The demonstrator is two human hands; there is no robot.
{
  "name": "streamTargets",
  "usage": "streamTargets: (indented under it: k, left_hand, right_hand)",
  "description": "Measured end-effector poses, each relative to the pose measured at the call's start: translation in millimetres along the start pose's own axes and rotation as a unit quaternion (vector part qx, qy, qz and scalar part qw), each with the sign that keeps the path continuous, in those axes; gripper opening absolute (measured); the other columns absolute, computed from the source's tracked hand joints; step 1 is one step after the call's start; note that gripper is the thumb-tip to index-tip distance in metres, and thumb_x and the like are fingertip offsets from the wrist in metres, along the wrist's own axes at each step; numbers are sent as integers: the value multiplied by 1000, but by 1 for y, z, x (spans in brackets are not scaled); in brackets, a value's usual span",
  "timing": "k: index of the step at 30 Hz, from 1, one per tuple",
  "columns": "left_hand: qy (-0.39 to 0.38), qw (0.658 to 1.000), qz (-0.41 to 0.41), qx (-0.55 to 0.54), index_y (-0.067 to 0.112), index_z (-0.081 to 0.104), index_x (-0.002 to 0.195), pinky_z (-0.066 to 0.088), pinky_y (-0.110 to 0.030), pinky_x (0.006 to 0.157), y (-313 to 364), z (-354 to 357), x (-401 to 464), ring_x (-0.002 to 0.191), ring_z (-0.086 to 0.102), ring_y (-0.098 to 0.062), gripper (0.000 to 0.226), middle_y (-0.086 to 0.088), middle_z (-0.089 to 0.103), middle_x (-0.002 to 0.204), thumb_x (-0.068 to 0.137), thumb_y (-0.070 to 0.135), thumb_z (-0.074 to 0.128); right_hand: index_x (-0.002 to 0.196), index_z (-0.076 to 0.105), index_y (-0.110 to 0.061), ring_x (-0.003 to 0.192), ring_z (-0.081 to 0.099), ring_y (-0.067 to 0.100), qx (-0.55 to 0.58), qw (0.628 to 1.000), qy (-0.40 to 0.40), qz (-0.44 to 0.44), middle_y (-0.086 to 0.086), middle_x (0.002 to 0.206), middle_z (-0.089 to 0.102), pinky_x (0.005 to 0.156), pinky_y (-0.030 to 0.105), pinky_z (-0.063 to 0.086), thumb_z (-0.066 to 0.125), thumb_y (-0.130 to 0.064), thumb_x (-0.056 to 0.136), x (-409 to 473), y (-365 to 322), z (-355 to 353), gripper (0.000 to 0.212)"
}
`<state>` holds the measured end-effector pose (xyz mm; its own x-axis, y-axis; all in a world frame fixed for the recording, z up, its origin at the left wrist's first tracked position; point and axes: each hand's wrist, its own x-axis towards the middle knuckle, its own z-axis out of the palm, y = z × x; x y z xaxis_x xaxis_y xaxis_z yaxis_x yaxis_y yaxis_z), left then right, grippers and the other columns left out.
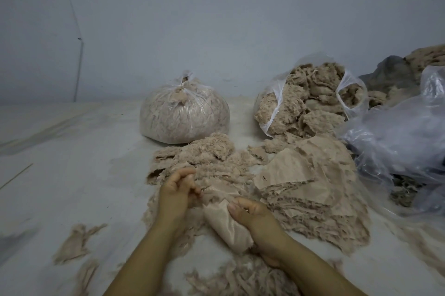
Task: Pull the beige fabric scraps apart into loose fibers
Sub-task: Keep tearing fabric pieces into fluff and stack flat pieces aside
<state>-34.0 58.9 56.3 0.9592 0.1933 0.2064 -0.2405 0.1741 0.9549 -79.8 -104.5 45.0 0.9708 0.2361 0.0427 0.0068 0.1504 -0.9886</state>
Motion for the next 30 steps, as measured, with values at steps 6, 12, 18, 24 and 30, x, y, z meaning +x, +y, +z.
streamTargets:
  k: [6, 12, 18, 24, 30]
  left_hand:
    - [-41, 997, 11, 68, 13, 64, 96, 51, -21, 48, -5, -6, 0, 52, 58, -8, 19, 6, 60, 56, 96, 3, 48]
    - [-90, 981, -1, 175, 11, 67, 89, 53, -23, 62, -5, -12, 3, 64, 61, -14, 19, 0, 64, 67, 93, -1, 53]
    - [-112, 928, 60, 351, 29, 66, 85, 43, -8, 69, 5, -17, 7, 83, 61, -4, 20, 13, 67, 87, 91, 11, 59]
    - [-172, 834, 149, 502, 18, 68, 105, 32, -1, 76, 0, -37, 16, 99, 56, -9, 21, 8, 64, 105, 91, 7, 58]
    - [-113, 808, 60, 575, 18, 46, 136, 31, -25, 99, -6, -55, 24, 129, 42, -21, 56, -3, 46, 139, 86, 33, 67]
  right_hand:
    - [80, 70, -13, 62, 64, 23, -50, 988, 145, -16, 8, 73, 71, 52, 29, 49, 58, -29, 93, 8, -32, -21, 24]
    - [125, 51, -15, 109, 51, 32, -444, 786, 422, -81, 9, 117, 55, 86, 40, 42, 53, -29, 93, 21, -71, -84, 36]
    - [138, 41, -40, 145, 0, 24, -717, 664, 202, -56, -2, 158, 13, 112, 52, 1, 41, -55, 93, 24, -34, -95, 47]
    - [144, 28, -46, 147, 3, 21, -708, 669, 222, 56, -7, 160, 13, 115, 54, 6, 23, -65, 93, 28, -18, -139, 54]
    - [145, 29, -43, 147, 2, 21, -710, 670, 206, 60, -5, 160, 13, 115, 54, 4, 25, -63, 94, 26, -27, -137, 55]
